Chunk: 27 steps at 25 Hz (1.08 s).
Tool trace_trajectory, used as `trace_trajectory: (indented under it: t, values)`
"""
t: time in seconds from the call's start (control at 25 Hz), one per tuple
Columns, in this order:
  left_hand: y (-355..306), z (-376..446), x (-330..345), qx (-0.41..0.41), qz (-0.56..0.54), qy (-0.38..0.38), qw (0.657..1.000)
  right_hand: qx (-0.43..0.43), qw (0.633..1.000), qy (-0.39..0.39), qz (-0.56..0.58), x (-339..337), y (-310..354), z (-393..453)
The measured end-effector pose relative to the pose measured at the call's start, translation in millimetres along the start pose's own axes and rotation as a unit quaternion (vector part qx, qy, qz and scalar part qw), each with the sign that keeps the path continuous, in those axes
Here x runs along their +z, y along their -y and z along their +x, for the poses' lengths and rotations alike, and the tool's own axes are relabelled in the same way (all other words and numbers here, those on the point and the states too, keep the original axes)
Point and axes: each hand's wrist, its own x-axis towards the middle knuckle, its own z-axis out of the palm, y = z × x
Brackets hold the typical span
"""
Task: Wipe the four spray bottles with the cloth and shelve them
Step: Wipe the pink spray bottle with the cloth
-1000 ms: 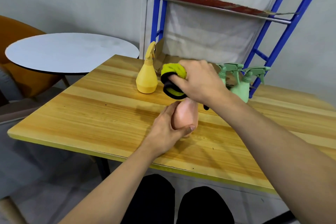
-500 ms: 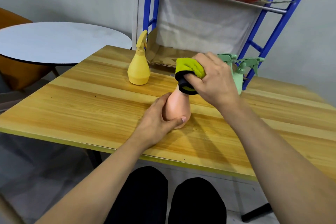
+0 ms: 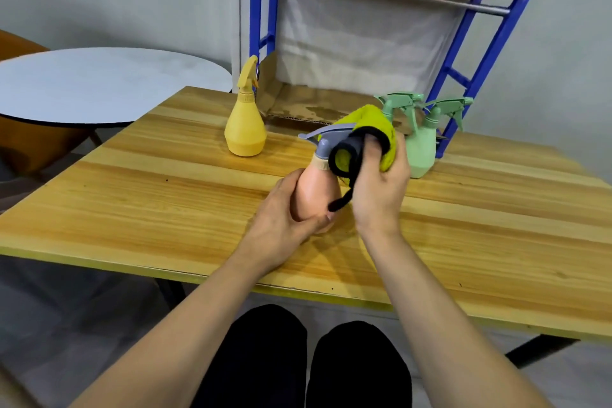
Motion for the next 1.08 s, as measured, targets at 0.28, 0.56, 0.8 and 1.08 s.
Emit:
trace_trajectory:
  t: [0.28, 0.56, 0.8, 1.08]
  values:
    - [-2, 0, -4, -0.021, -0.004, -0.005, 1.000, -0.137, 0.965, 0.113, -0.191, 0, 1, 14]
    - [-3, -3, -3, -0.009, 0.030, 0.007, 0.999, 0.072, 0.997, -0.011, -0.007, -6, -5, 5]
    - [-7, -6, -6, -0.027, 0.036, -0.008, 0.999, 0.172, 0.977, -0.090, -0.088, -19, 4, 2]
    - [-16, -7, -8, -0.037, 0.038, -0.003, 0.999, -0.008, 0.851, 0.194, -0.487, -71, -19, -57]
